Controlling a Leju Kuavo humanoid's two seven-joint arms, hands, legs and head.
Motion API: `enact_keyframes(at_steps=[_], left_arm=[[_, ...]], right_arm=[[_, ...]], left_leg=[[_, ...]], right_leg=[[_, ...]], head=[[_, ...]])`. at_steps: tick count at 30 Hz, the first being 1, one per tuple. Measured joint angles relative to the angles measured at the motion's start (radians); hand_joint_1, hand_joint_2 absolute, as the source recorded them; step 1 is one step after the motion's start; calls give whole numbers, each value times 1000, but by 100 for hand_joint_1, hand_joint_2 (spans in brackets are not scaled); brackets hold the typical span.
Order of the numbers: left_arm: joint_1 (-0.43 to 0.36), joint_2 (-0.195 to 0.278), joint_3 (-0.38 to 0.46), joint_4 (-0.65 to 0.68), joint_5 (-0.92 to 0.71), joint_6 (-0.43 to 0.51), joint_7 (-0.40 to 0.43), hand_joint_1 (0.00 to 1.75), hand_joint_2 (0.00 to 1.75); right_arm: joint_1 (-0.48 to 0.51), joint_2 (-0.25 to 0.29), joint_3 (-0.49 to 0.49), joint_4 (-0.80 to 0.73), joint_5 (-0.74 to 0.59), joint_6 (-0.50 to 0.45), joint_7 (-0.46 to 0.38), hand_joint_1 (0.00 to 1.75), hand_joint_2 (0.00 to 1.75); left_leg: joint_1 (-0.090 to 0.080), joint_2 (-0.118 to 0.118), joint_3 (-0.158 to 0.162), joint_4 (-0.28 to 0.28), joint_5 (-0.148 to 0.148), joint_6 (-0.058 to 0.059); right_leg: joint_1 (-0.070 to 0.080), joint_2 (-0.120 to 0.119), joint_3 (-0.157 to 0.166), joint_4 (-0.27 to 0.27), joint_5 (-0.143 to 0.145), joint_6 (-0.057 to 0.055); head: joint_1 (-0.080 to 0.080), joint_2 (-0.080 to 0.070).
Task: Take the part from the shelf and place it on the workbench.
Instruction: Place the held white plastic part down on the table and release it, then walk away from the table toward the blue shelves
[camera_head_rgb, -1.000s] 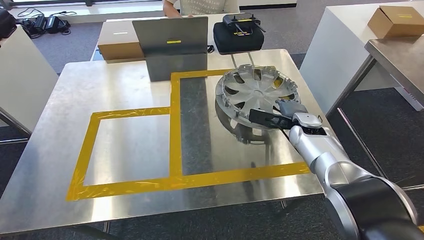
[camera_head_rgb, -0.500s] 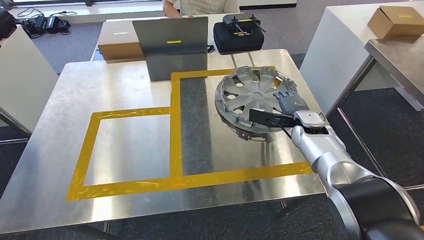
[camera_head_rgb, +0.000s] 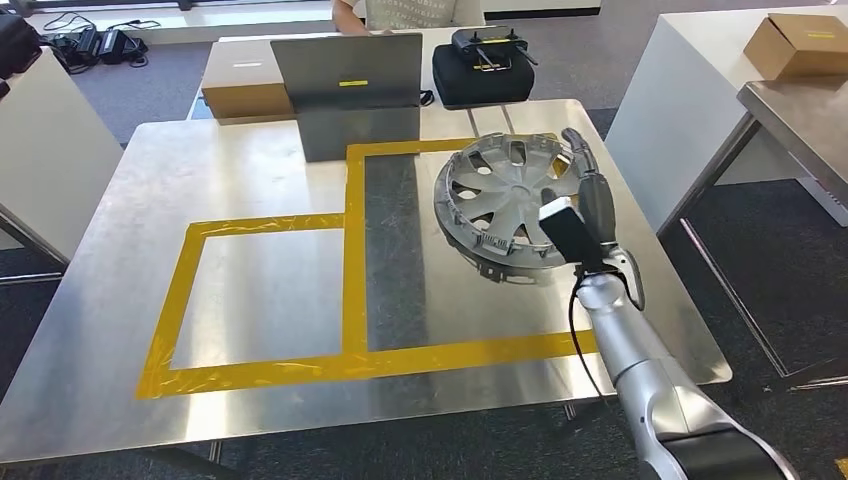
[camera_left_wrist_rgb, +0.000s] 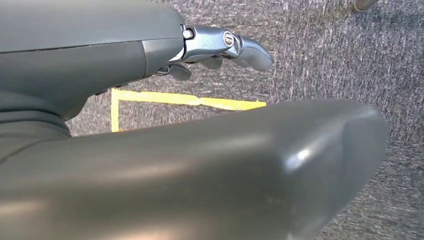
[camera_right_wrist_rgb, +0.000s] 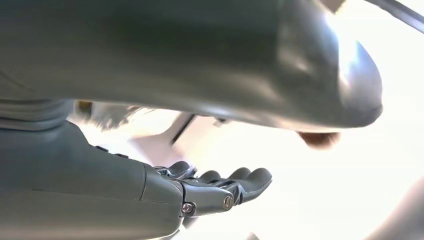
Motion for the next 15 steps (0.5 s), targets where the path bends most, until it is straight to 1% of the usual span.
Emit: enact_keyframes(at_steps=[1,3,5,7,9,12,15], left_arm=[[1,-1,4,0,1,-4,-3,0,0],[4,-2,13,1,2,-6,-8,0,0],[6,-2,22,1,3,-7,-11,0,0],[6,-2,28,1,3,-6,-12,0,0],[6,-2,31,1,2,-5,-12,0,0],[5,-2,37,0,-1,-5,-12,0,0],[5,-1,47,0,-4,-4,-9,0,0]], right_arm=[[66,-1,-28,-115,-100,21,-22,0,0],[190,-4,-73,-353,-238,60,-39,0,0],[297,-4,-104,-579,-292,107,-44,0,0],[379,-4,-119,-757,-299,147,-45,0,0],[438,-4,-121,-874,-293,168,-44,0,0],[503,-9,-116,-991,-288,182,-41,0,0],[543,-14,-108,-1068,-295,199,-40,0,0]], left_leg=[[0,-1,0,0,0,0],[-1,-2,-1,0,-1,0],[-1,-1,-1,0,-3,-1],[-1,1,-1,0,-4,-1],[-1,2,0,0,-4,-2],[0,3,0,0,-4,-2],[-5,4,0,0,-4,7]], right_leg=[[0,-2,0,0,-1,0],[0,-2,0,0,-1,1],[0,0,0,-1,-2,1],[0,2,-1,-1,-2,0],[0,3,-1,-1,-3,0],[0,4,-1,-1,-3,0],[-4,6,1,-7,2,7]], head=[[0,0],[0,0],[0,0],[0,0],[0,0],[0,0],[-1,0]])
